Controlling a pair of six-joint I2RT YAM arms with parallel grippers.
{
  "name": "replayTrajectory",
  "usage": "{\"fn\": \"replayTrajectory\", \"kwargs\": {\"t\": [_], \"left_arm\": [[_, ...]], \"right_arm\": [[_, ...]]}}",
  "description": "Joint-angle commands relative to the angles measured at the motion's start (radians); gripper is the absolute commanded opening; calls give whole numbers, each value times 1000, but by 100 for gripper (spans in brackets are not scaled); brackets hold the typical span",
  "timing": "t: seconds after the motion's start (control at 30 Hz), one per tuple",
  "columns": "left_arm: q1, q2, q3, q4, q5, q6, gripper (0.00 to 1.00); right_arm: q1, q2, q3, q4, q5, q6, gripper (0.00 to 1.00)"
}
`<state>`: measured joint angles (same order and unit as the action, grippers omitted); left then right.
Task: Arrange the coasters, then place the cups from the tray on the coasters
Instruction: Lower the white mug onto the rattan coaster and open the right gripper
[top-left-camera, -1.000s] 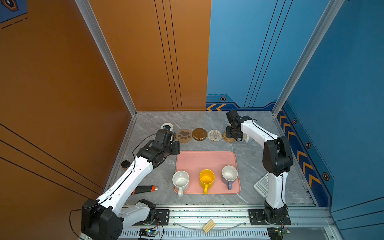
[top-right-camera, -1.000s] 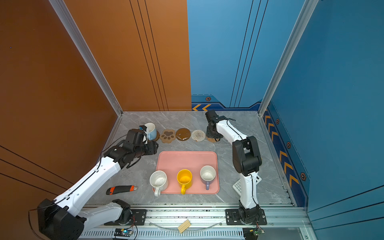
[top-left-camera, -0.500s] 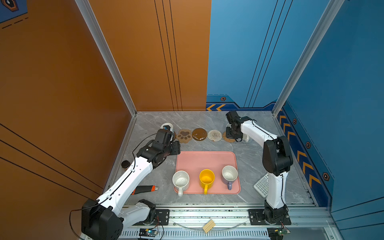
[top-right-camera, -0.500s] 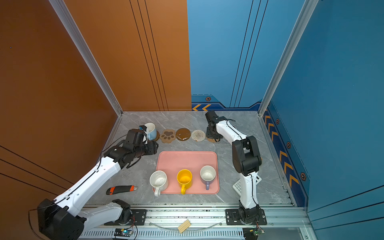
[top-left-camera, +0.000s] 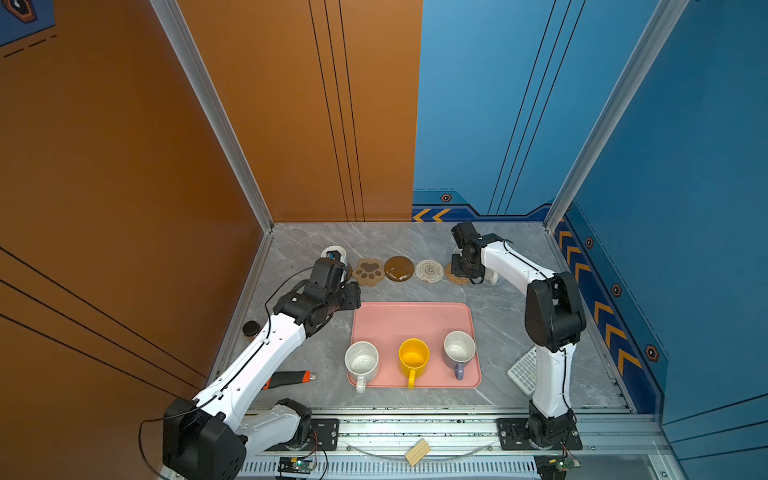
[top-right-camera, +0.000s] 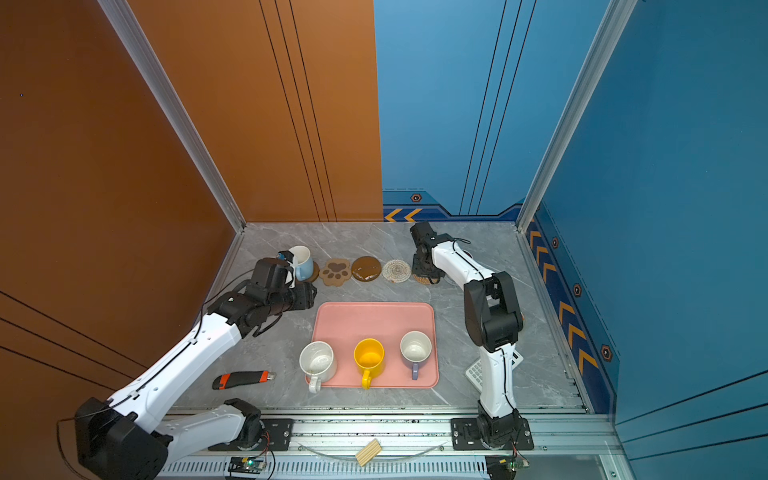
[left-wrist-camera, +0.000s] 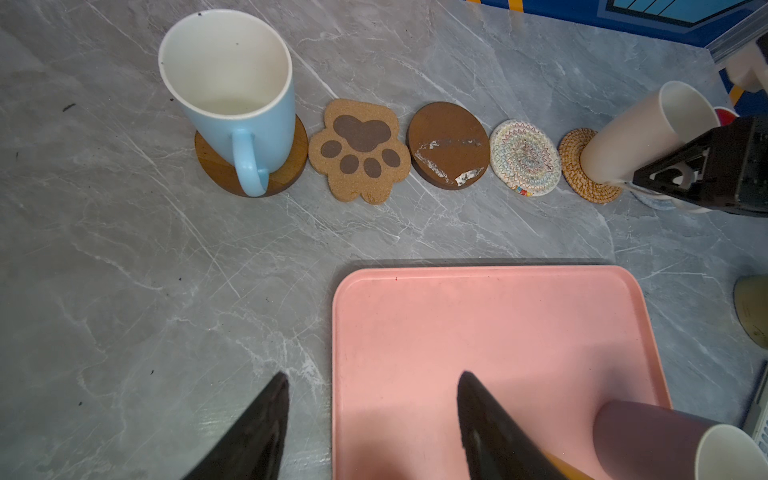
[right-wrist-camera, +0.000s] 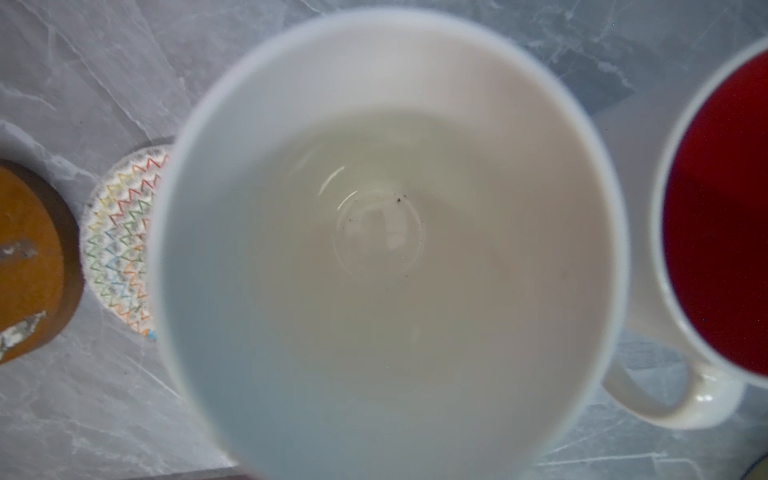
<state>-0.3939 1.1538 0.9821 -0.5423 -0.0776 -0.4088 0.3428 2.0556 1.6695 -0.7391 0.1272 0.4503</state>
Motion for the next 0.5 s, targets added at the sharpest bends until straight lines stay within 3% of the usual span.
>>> {"fn": "replayTrajectory", "kwargs": {"t": [0.0, 0.17, 0.47], "left_arm": [[-2, -8, 12, -21, -10, 5, 66], [-2, -17, 10, -22, -13, 6, 66], [-1, -41, -8, -22, -11, 1, 66]], "right_arm": [[9, -16, -19, 13, -3, 8, 34], [13, -34, -29, 12, 2, 13, 44], [25, -124, -73, 12, 9, 16, 53]]}}
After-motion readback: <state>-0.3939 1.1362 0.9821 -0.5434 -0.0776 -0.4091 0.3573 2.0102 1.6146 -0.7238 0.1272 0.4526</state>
